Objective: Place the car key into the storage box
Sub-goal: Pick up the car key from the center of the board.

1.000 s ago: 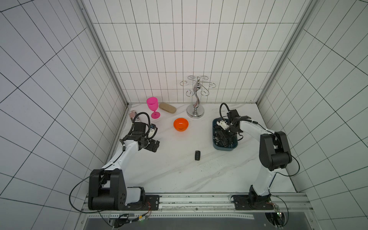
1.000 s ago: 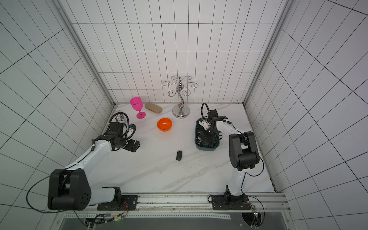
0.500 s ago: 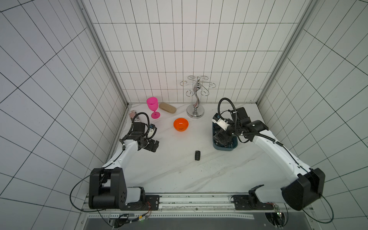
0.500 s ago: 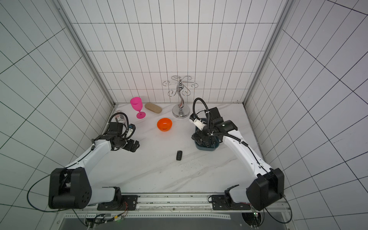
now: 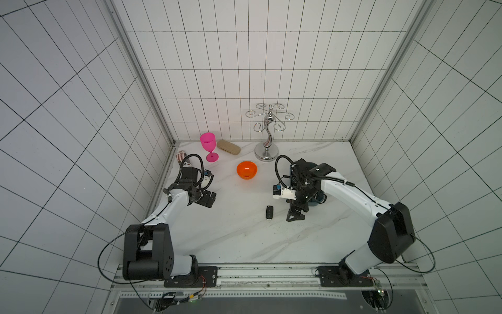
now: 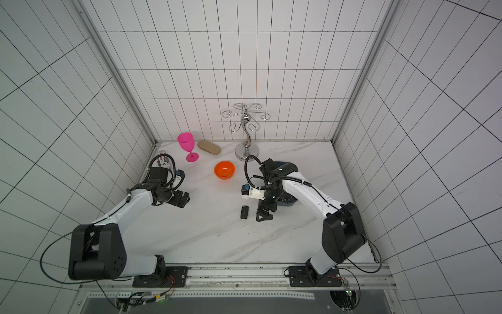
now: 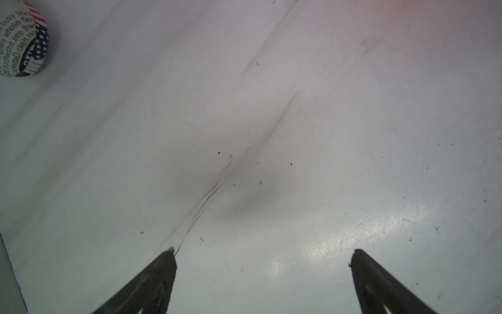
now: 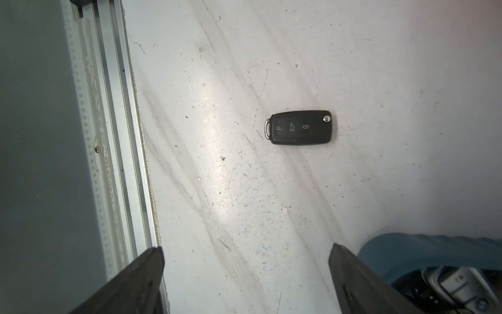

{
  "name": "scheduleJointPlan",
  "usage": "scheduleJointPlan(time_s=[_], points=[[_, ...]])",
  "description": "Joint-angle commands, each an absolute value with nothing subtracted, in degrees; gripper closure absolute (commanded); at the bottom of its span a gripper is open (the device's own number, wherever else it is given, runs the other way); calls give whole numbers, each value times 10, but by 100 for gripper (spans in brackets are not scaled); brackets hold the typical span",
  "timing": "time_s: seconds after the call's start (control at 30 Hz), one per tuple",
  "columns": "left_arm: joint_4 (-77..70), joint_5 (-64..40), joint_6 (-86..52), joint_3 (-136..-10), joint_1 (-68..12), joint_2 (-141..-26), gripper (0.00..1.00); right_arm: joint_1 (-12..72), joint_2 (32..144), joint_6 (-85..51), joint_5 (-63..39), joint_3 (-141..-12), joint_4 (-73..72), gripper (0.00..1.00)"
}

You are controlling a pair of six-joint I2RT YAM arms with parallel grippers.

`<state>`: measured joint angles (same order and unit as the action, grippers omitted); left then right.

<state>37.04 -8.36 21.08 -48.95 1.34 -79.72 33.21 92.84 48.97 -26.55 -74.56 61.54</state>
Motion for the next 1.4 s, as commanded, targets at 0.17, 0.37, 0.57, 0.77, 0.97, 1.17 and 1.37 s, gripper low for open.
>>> scheduleJointPlan(time_s=[0.17,0.37,0.57,0.77,0.97,1.17,1.37], points=[[355,-78,214,-486,16,-807,2,365,1035,501,-213,-811,598,1],[347,-80,216,-478,17,-808,2,367,1068,459,-151,-821,499,1],[343,-84,215,-480,17,-818,2,370,1120,422,-150,-859,483,1],[341,-82,217,-478,18,-818,2,383,1146,397,-160,-871,479,1],[338,-83,217,-473,19,-816,2,395,1141,399,-173,-849,479,1],[337,-86,216,-472,20,-814,2,402,1140,403,-172,-835,479,1],[338,-90,217,-471,22,-810,2,406,1143,403,-161,-826,465,1]])
